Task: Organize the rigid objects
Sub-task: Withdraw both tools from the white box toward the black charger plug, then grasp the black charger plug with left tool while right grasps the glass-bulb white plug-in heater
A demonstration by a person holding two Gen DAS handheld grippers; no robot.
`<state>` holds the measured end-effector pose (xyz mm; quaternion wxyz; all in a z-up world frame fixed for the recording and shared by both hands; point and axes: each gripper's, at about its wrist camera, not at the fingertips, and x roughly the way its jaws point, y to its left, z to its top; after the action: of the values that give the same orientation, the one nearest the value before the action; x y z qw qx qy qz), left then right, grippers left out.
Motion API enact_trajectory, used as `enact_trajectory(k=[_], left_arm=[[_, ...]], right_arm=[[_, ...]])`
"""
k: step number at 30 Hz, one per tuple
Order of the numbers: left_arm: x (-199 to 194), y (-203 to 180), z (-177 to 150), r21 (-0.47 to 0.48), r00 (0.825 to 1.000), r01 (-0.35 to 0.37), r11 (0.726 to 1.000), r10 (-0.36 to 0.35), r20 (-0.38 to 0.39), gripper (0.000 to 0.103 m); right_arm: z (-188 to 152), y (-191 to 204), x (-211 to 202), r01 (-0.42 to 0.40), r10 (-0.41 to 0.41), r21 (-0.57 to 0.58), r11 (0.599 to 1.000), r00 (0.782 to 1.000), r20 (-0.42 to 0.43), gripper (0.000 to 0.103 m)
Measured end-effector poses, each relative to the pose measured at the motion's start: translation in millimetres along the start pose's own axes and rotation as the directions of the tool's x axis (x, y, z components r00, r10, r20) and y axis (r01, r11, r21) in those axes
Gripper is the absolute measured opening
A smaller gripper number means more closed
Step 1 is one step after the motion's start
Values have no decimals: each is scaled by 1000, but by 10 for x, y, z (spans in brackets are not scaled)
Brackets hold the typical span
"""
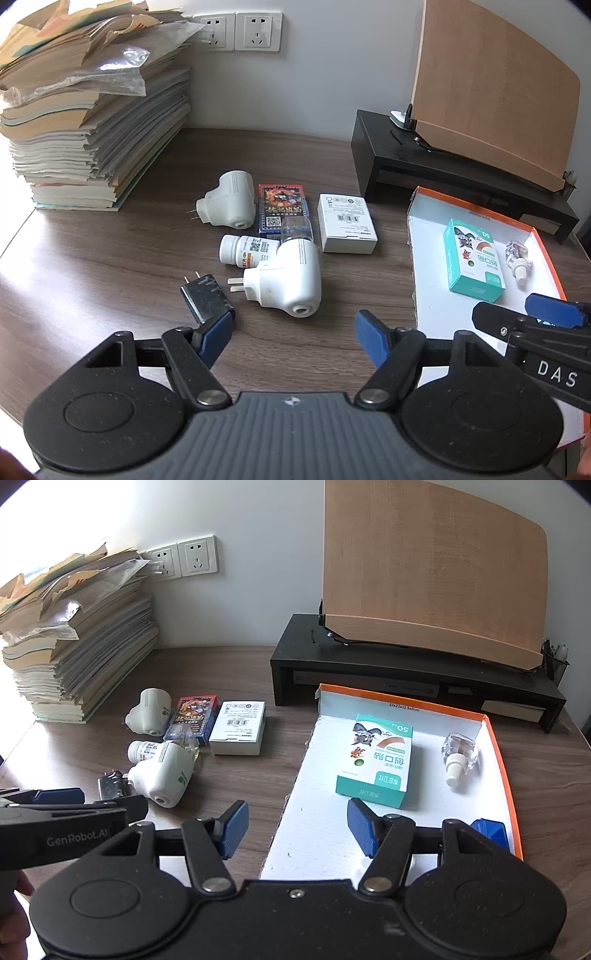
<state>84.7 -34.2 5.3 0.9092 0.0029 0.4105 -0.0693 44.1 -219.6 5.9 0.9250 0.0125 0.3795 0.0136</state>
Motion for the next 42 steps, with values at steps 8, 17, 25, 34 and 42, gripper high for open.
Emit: enact_trajectory(k=[8, 17, 25, 34, 42], left_arm=[[32, 170, -18, -23, 1000, -15, 1000, 15, -5, 75], [233, 517, -101, -91, 996, -81, 993, 78, -34, 76], [484, 720, -86, -136, 994, -106, 985, 102, -38, 80], [734, 752, 23, -108, 994, -110, 988, 109, -19, 73], [723, 867, -44, -37, 997, -71, 997, 71, -5, 60]], right_arm=[[10, 142, 50, -9, 9, -23, 1000, 1000, -11, 71], [-28, 235, 166, -12, 11, -29, 999, 999, -38, 72], [-65, 305, 313, -17, 15, -32, 999, 997, -70, 71], [-49, 370, 483, -16, 13, -35, 999, 995, -97, 71], [-8, 539, 641, -63, 57, -51, 997, 993, -108, 71]])
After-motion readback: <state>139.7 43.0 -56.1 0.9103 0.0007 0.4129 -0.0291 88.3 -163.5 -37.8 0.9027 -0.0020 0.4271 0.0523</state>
